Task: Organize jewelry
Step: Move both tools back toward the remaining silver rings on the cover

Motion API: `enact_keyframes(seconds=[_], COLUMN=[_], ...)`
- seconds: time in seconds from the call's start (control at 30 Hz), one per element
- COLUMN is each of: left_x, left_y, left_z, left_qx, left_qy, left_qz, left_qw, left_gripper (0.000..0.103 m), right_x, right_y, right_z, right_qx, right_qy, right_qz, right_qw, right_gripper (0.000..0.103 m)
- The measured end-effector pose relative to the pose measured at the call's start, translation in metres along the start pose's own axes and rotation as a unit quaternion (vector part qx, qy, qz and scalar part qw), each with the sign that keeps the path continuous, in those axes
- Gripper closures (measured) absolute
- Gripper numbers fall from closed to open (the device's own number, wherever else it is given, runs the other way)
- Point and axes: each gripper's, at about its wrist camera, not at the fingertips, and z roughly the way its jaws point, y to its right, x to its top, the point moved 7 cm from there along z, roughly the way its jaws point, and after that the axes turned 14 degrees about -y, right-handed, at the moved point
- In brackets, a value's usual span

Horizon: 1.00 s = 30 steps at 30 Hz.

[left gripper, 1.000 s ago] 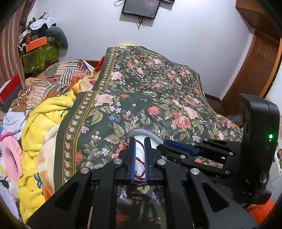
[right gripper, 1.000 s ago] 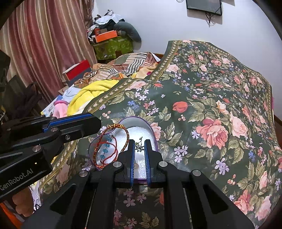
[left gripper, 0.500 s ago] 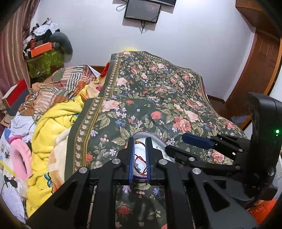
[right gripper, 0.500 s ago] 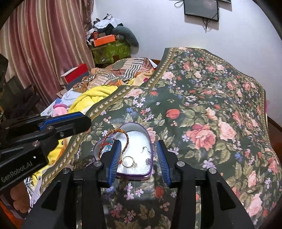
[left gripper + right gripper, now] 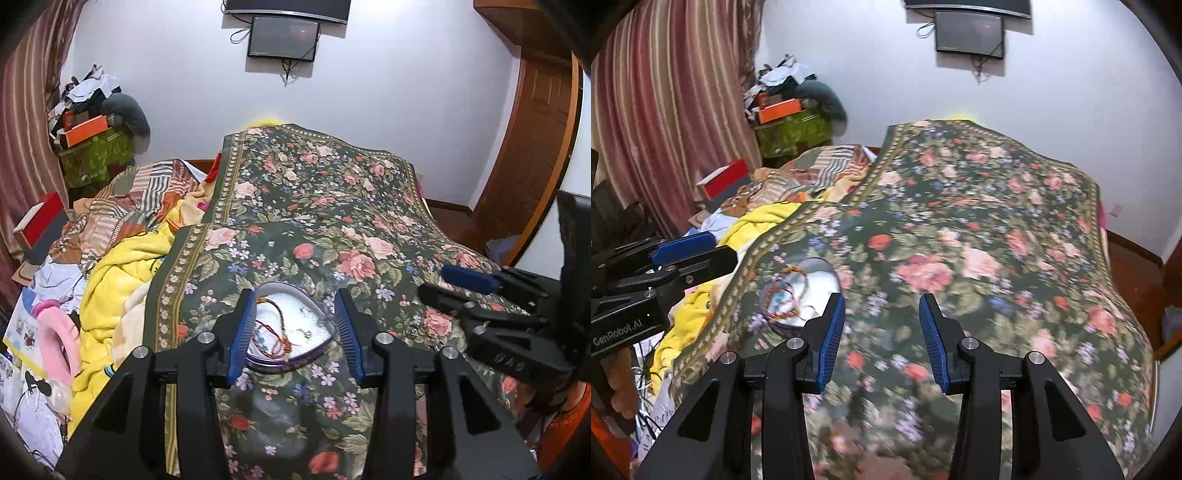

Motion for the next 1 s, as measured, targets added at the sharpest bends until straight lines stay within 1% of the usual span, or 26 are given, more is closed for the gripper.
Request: enact_keyframes(seconds=[0.1, 0.23, 0.47, 0.63, 0.8, 1.0], left_x=[-0.004, -0.011, -0.020, -0.029, -0.038, -0.052], left_y=[0.011, 0.026, 0.057, 0.080, 0.102, 0.117], left_z=[0.002, 0.006, 0.020, 0.034, 0.050, 0.075], left_qx=[-0.001, -0.003, -0.011, -0.023, -0.033, -0.046], left_qy=[-0.007, -0.017, -0.039, -0.061, -0.084, -0.116], left_qz=[0.007, 0.018, 0.044, 0.062, 0.086, 0.095], left_qw=[1.0000, 0.9997, 0.9982, 0.9959, 0.9923, 0.9875], left_gripper=[0.058, 0.055, 0.054, 0.054, 0.054, 0.054], right_x=[-0.009, -0.022, -0.049, -0.069, -0.089, -0.102], right_y=[0.017, 0.037, 0.071, 0.092, 0.105, 0.103], right_z=[-0.010, -0.020, -0.030, -0.027, -0.016, 0.001], right_qx=[-0.009, -0.020, -0.044, -0.054, -0.058, -0.039], right_qy=[0.003, 0.002, -0.005, -0.023, -0.052, -0.081], right_qz=[0.014, 0.031, 0.054, 0.070, 0.080, 0.077], right_qw=[1.000, 0.999, 0.998, 0.996, 0.994, 0.993], right_gripper=[0.065, 0.064, 0.064, 0.064, 0.064, 0.064])
